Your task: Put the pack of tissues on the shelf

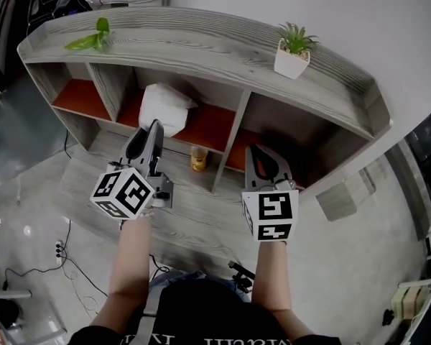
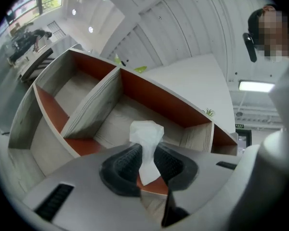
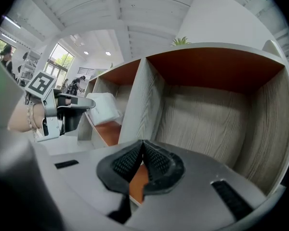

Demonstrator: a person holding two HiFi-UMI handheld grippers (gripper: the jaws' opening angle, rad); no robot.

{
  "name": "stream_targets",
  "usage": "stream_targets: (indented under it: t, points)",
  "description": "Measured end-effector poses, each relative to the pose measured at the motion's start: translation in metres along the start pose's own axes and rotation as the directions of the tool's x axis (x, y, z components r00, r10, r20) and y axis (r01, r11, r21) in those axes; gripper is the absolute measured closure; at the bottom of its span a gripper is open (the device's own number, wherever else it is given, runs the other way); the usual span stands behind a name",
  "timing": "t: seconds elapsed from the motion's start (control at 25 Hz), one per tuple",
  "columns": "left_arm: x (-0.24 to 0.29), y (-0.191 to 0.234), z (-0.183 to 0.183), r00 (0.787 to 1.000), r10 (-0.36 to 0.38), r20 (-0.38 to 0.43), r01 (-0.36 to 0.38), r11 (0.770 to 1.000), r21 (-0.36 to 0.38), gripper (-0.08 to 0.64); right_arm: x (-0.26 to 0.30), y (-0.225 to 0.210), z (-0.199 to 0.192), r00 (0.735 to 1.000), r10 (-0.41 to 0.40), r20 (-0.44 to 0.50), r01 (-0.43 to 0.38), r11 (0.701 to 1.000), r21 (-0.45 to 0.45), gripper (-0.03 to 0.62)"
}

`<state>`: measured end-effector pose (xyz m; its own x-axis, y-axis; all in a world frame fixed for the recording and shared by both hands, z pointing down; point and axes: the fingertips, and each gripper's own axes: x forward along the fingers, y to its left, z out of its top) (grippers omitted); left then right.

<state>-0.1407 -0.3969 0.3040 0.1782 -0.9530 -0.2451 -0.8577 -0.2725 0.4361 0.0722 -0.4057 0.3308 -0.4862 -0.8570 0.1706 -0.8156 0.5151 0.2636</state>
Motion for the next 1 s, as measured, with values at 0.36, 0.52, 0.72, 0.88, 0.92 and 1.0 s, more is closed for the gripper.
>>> stream_targets:
  t: [0.36,0.52,0.72,0.88,0.92,1.0]
  points:
    - [0.004,0.022,-0.008,0.999,-0.028,-0.042,0.018,0.977,-0.211,0.477,0.002,0.008,0.003,0.999,-0.037,-0.01,0.037,0.999,0.008,0.575]
    - [0.008,0.026,-0.011,0.996,-0.064,-0.062,0.038,0.938,-0.345,0.477,0.001,0.017,0.004,0.998,-0.061,-0.027,0.061,0.998,0.01,0.575]
    - [0.012,0.038,-0.016,0.993,-0.078,-0.084,0.031,0.886,-0.463,0.477,-0.003,0.024,0.011,0.995,-0.095,-0.036,0.095,0.995,0.004,0.575]
    - [0.016,0.042,-0.021,0.99,-0.084,-0.117,0.016,0.871,-0.491,0.477,-0.011,0.027,0.014,0.992,-0.122,-0.041,0.122,0.993,-0.002,0.575]
    - [0.017,0.042,-0.022,0.988,-0.086,-0.127,0.012,0.868,-0.496,0.477,-0.012,0.029,0.014,0.991,-0.126,-0.044,0.126,0.992,-0.004,0.575]
    - [0.016,0.043,-0.024,0.986,-0.086,-0.145,-0.001,0.856,-0.516,0.477,-0.015,0.031,0.015,0.99,-0.133,-0.046,0.133,0.991,-0.008,0.575]
